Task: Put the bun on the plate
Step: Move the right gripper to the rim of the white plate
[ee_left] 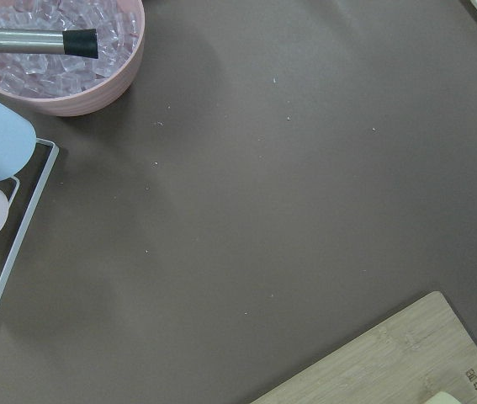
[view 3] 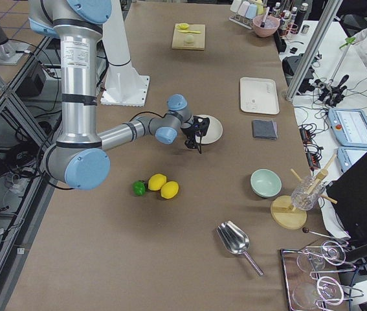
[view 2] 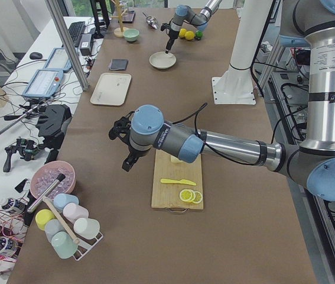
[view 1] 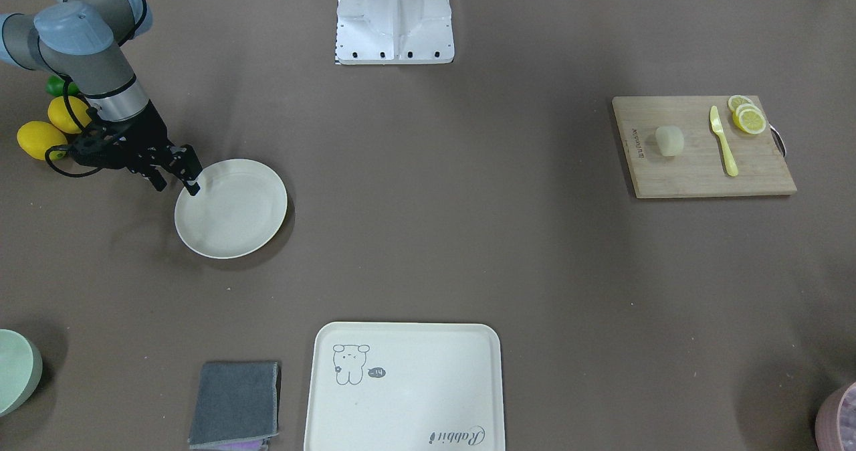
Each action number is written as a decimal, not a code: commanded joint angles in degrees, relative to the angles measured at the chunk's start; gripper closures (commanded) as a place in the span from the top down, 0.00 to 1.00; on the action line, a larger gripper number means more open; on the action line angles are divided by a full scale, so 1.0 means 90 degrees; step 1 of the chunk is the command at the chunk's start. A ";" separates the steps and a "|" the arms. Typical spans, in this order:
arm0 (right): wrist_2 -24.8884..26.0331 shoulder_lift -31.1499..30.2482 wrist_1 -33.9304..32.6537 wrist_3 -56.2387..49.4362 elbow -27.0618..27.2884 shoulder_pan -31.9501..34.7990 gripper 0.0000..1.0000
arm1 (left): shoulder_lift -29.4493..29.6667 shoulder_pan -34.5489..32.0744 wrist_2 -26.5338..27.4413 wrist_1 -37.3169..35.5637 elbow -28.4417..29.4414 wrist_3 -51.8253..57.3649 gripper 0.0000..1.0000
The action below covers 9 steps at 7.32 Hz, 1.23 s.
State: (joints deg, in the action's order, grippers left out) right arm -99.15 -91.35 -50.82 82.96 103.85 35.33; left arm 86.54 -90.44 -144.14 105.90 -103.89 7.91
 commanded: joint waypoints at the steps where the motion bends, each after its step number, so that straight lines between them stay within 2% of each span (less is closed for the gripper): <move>1: 0.0117 0.0033 -0.0008 0.0001 -0.0055 -0.0146 0.63 | -0.0007 0.0000 0.0000 0.0001 0.0000 0.0009 0.98; 4: 0.0206 0.0072 -0.0008 0.0001 -0.0065 -0.0234 0.57 | -0.0007 0.0000 0.0000 0.0001 0.0010 0.0010 0.98; 5: 0.0225 0.0072 -0.0008 0.0001 -0.0064 -0.0264 0.32 | -0.0007 0.0000 0.0000 0.0001 0.0010 0.0010 0.98; 6: 0.0245 0.0072 -0.0008 0.0001 -0.0064 -0.0274 0.00 | -0.0007 0.0000 0.0000 0.0001 0.0010 0.0010 0.98; 9: 0.0226 0.0179 -0.0056 0.0011 0.0139 -0.0254 0.00 | -0.0007 0.0000 0.0000 0.0001 0.0000 0.0010 0.98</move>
State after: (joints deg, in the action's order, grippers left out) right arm -97.06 -90.30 -51.06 82.99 103.83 32.95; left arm 86.48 -90.44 -144.14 105.91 -103.85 8.00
